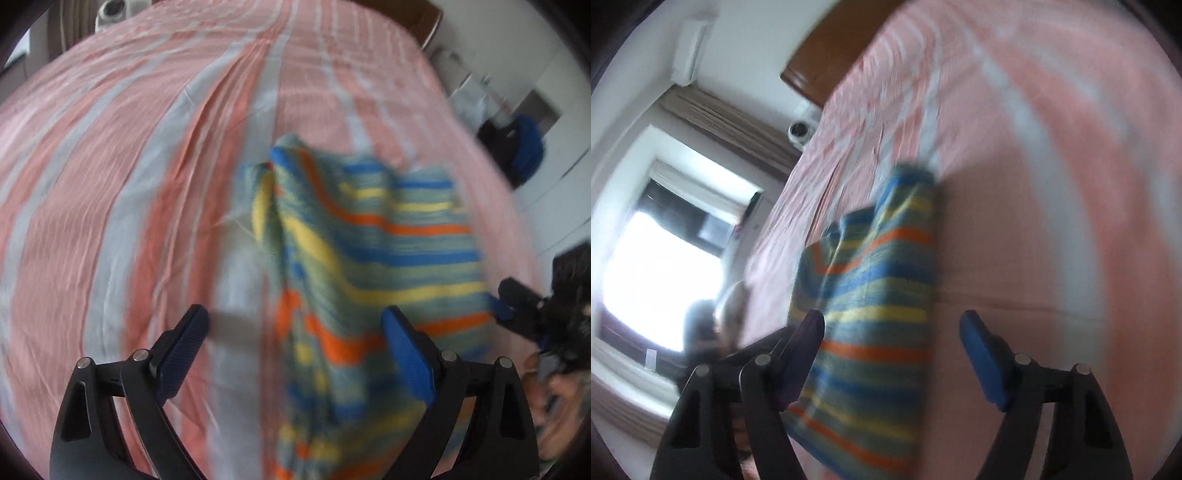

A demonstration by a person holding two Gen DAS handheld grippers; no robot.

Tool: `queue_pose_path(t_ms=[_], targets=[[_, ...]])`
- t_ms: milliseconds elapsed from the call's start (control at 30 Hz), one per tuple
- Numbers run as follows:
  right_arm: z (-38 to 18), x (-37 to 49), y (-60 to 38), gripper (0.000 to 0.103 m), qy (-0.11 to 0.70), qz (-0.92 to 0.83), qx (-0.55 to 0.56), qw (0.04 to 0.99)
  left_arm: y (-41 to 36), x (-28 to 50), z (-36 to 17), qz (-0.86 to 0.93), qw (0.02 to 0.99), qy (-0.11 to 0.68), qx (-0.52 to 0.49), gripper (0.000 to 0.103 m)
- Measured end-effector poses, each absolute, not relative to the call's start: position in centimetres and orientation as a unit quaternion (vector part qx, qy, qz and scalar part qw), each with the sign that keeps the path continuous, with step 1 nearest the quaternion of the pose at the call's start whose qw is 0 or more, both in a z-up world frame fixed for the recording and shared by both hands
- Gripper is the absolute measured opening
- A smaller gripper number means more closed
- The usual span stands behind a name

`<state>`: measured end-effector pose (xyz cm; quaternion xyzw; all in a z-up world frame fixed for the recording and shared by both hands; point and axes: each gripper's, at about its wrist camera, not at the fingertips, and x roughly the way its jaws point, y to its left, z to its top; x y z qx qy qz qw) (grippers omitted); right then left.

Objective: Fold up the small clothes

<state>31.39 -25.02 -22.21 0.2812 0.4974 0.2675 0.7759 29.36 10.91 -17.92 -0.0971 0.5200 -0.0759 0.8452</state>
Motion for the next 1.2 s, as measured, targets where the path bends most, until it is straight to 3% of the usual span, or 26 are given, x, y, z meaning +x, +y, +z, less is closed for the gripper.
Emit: queue_pose_path(t_ms=[33,67,100,133,167,200,333,500,533,600,633,667,733,833,967,1033,1100,1200], targets=[[-23.2,32.1,-23.9,0.071,0.514,0.267,0.284,0.764,10.3,29.7,-18.3,-0.071,0.846,0.524,-0.074,0.098],[-23.5,32.5,-22.6,0.047,0.518,0.260,0.262,0.772,10.1,29.7,-18.5,-0.067,0.847,0.523,-0.059,0.099],[-23.4,32.5,-21.4,0.035,0.518,0.252,0.224,0.786,9.6,29.7,-18.6,-0.060,0.849,0.522,-0.044,0.097],[-23.0,32.3,-19.8,0.031,0.521,0.236,0.165,0.803,9.1,29.5,-18.6,-0.059,0.851,0.520,-0.036,0.072],[-22.4,31.9,-18.3,0.027,0.513,0.217,0.112,0.823,8.7,29.3,-18.5,-0.072,0.852,0.517,-0.040,0.030],[-21.6,31.0,-16.6,0.025,0.496,0.200,0.052,0.843,8.1,29.2,-18.4,-0.088,0.849,0.518,-0.053,0.018],[-18.7,27.0,-11.4,0.021,0.399,0.163,-0.115,0.895,7.6,27.9,-16.8,-0.063,0.870,0.487,-0.039,0.015],[-14.2,24.6,-11.2,0.021,0.329,0.185,-0.087,0.922,9.4,25.4,-11.7,-0.055,0.903,0.421,-0.064,0.015],[-13.5,24.5,-11.3,0.021,0.319,0.188,-0.080,0.925,9.6,25.0,-10.9,-0.052,0.909,0.408,-0.065,0.016],[-13.0,25.2,-11.6,0.024,0.323,0.189,-0.064,0.925,10.0,25.2,-10.3,-0.037,0.916,0.394,-0.061,0.029],[-13.4,26.0,-11.8,0.037,0.337,0.186,-0.052,0.921,10.2,25.7,-10.9,-0.020,0.912,0.406,-0.051,0.044],[-13.8,26.8,-12.2,0.065,0.355,0.176,-0.042,0.917,10.4,25.7,-11.5,-0.005,0.908,0.416,-0.046,0.059],[-14.8,27.3,-13.8,0.094,0.377,0.127,-0.041,0.917,11.4,24.4,-12.2,0.026,0.908,0.416,-0.042,0.070],[-14.1,24.7,-16.8,0.094,0.362,0.124,-0.043,0.923,11.8,19.4,-11.6,0.044,0.925,0.377,-0.013,0.078],[-11.9,17.8,-19.3,0.095,0.298,0.123,-0.121,0.939,10.4,10.9,-9.4,0.081,0.952,0.290,0.056,0.103],[-10.5,13.8,-21.1,0.103,0.253,0.118,-0.134,0.951,9.1,6.6,-7.9,0.102,0.961,0.245,0.080,0.103],[-9.0,9.9,-22.6,0.103,0.227,0.103,-0.120,0.961,8.3,4.1,-6.5,0.100,0.964,0.229,0.087,0.103],[-8.5,7.8,-24.5,0.103,0.277,0.102,-0.087,0.951,7.2,0.9,-4.6,0.092,0.969,0.219,0.068,0.103]])
